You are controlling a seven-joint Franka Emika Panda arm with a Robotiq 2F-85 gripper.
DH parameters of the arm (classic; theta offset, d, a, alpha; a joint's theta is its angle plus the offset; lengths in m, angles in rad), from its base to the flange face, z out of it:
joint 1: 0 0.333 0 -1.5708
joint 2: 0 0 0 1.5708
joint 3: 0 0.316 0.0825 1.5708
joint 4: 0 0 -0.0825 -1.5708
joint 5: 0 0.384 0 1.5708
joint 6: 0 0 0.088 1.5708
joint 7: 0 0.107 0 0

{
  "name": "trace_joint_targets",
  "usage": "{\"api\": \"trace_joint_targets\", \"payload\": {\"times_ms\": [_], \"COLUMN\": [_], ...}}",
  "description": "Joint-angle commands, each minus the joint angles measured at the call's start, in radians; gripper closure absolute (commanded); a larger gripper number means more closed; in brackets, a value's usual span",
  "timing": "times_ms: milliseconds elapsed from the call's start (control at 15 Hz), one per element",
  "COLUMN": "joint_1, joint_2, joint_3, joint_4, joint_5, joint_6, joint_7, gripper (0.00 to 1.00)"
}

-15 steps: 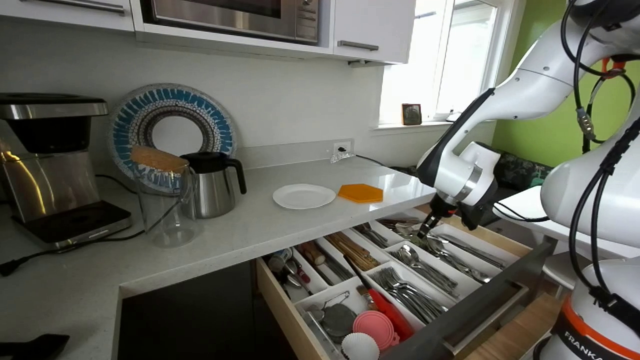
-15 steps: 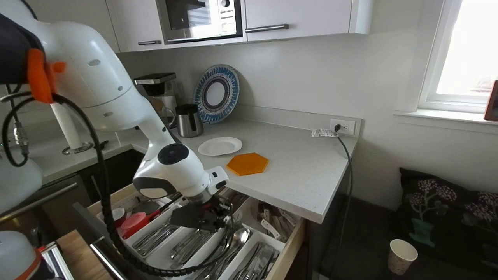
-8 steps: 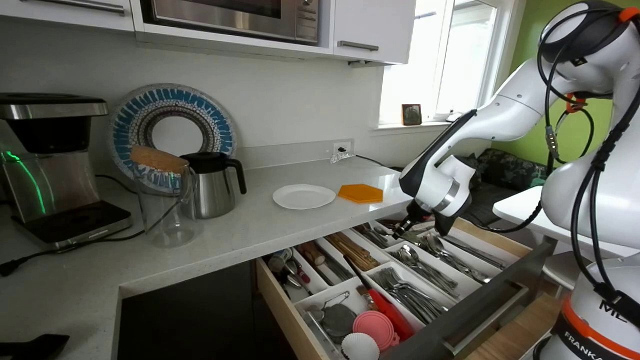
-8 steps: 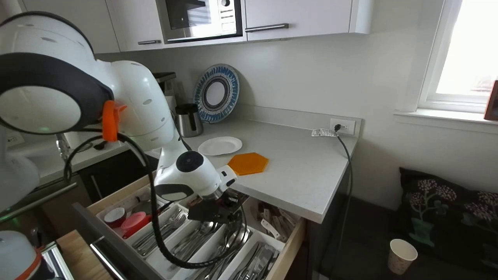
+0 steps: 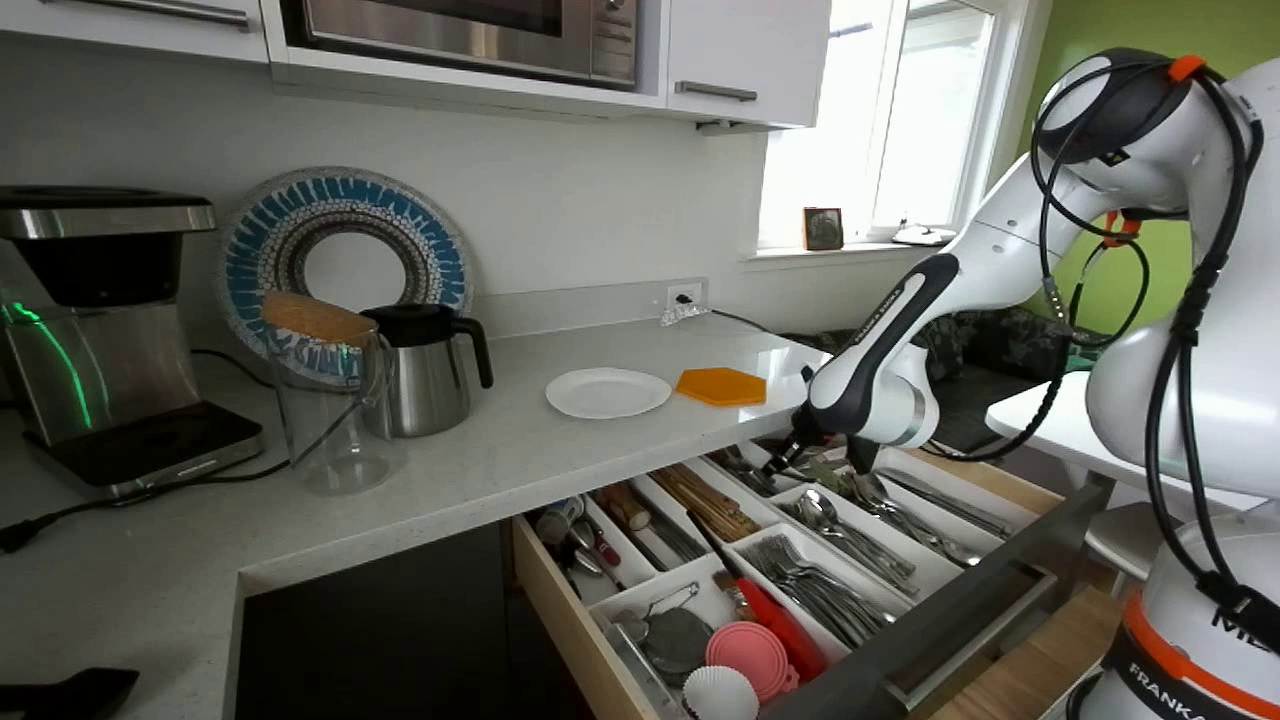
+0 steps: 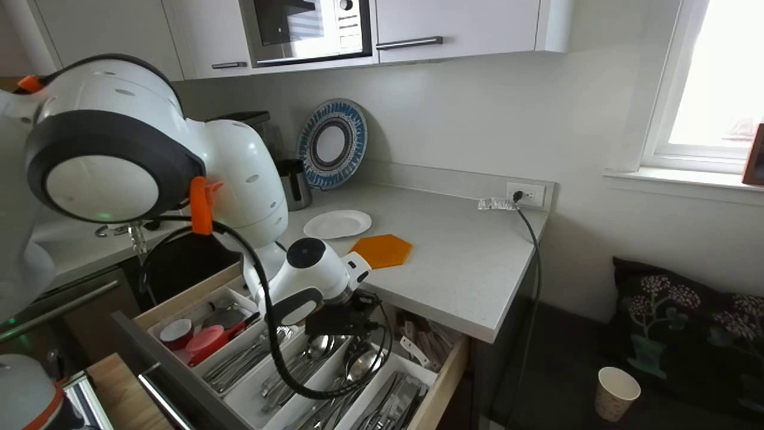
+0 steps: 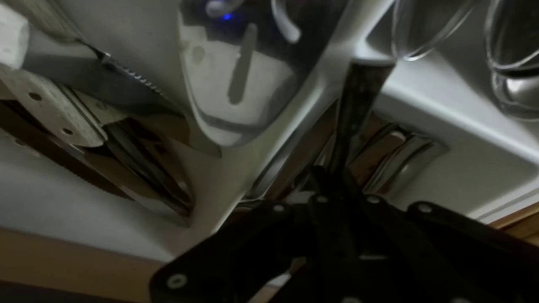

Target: Put the spoon inside the drawer

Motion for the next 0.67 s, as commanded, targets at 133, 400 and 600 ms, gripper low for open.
{"api": "trace_joint_targets", "payload": {"times_ms": [133,400,600], "joint_1": [0.033,0.033,0.028], "joint_2": [0.026,0.034,0.033], "joint_3": [-0.071,-0.089,-0.093], "joint_4": [0.04,0.05,0.048], "joint_5": [-0.219,-0.312,-0.354], "joint_6": [0.021,0.015,0.005], "joint_7": [0.196,0.29,0.35], "gripper": [0.98,0.6,0.37]}}
